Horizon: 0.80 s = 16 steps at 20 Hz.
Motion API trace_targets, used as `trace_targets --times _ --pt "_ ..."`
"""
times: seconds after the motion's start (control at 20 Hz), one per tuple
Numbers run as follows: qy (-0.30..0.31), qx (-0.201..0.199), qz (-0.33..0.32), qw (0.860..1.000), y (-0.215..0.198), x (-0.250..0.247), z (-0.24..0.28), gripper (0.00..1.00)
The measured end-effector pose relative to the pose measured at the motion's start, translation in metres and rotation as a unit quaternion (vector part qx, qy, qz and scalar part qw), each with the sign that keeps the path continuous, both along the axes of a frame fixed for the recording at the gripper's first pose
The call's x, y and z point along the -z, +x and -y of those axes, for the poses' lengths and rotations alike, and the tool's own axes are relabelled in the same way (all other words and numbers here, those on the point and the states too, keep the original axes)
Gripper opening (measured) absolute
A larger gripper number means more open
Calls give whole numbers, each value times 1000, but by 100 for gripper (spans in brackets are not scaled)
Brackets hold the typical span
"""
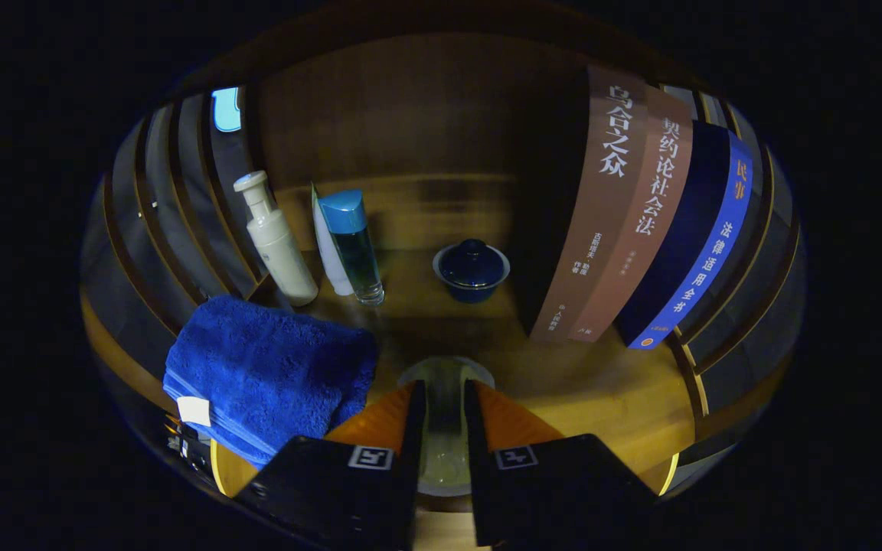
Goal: Pull open the drawer, take out the items inside it, and place them on the countertop above the cabinet.
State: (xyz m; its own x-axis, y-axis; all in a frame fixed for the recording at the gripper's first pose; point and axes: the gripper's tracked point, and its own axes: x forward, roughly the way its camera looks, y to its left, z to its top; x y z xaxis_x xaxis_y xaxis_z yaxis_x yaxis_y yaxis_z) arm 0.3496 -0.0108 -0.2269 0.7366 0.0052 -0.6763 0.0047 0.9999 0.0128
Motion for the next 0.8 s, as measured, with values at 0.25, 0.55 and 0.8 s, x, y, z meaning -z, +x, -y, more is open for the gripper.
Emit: trace_targets --times 0.25,0.55,0.8 --pt "-12 -7 34 999 -2 -20 -6 100" --pt "-31 -31 140 989 -35 -64 -20 100" --pt "-40 -27 275 960 -104 -115 -23 100"
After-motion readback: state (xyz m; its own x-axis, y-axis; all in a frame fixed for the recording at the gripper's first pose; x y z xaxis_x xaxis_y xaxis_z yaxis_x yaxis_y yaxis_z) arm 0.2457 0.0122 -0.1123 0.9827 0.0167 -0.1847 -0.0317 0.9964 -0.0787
